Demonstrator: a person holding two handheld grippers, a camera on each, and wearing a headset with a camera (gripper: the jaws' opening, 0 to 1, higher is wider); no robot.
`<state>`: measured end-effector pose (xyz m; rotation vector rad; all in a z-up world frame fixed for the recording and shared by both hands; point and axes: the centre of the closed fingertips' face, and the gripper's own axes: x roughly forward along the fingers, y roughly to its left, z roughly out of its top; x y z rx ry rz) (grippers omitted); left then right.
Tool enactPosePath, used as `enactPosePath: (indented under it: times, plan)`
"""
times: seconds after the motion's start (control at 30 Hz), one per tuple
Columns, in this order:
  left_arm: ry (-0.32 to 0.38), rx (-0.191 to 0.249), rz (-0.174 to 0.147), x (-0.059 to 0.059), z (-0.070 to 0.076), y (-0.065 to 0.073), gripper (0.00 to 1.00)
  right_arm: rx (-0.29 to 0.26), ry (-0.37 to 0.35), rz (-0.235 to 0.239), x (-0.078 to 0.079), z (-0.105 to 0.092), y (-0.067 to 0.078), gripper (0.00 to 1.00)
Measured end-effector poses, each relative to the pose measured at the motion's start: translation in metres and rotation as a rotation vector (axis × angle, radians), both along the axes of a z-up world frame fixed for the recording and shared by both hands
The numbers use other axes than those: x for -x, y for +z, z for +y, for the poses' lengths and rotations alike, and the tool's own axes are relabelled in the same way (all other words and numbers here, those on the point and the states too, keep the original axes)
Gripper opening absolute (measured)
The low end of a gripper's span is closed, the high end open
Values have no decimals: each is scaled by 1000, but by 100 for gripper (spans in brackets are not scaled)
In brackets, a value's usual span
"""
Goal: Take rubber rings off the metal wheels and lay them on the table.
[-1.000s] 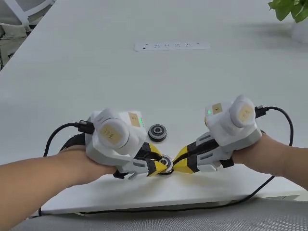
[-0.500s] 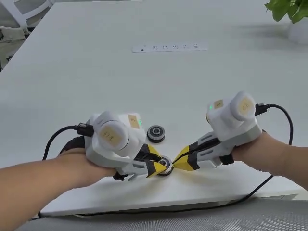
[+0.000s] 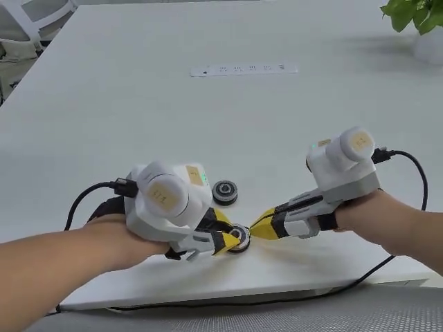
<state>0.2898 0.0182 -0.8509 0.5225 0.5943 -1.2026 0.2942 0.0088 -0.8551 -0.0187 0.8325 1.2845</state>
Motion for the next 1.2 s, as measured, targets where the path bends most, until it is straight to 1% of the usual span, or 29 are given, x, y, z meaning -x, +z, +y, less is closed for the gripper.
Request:
enactPosePath:
  times: [0.07, 0.1, 0.13, 0.2, 0.3, 0.4, 0.57, 0.9, 0.97, 1.0, 1.03, 1.07, 1.1, 1.2]
  plan:
    - [1, -1, -3, 0, 0, 0, 12, 1, -2, -2, -1, 1, 0, 0]
    - [-4, -6, -12, 0, 0, 0, 12, 0, -5, -1, -1, 1, 0, 0]
    - [-6, -12, -19, 0, 0, 0, 12, -20, -19, 17, -1, 2, 3, 0]
    - [-2, -18, -22, 0, -1, 0, 12, -21, -17, 11, -1, 2, 3, 0]
    - [4, -20, -20, -1, 0, 0, 12, -24, -8, 2, 0, 2, 5, 0]
    - [4, -16, -19, -1, 0, 0, 12, -27, 3, 2, 1, 3, 5, 0]
    - [5, -22, -26, -1, -1, 0, 12, -29, 20, -2, 3, 5, 6, 0]
    - [-1, -19, -24, 0, -1, 0, 12, -36, 54, -7, 8, 9, 7, 0]
    - [-3, -18, -24, 0, -1, 0, 12, -42, 58, -1, 10, 11, 8, 0]
    - [-4, -17, -24, 0, -2, 0, 12, -55, 60, 4, 11, 13, 10, 0]
    - [-3, -16, -27, 0, -2, 0, 12, -89, 122, 36, 23, 17, 14, 0]
    - [0, -17, -23, 0, -1, 0, 12, -69, 89, 23, 20, 19, 13, 0]
    - [-2, -14, -26, 0, -1, 0, 12, -50, 100, -7, 18, 17, 12, 0]
    - [-1, -13, -25, 0, -1, 0, 12, -41, 99, -20, 16, 16, 8, 0]
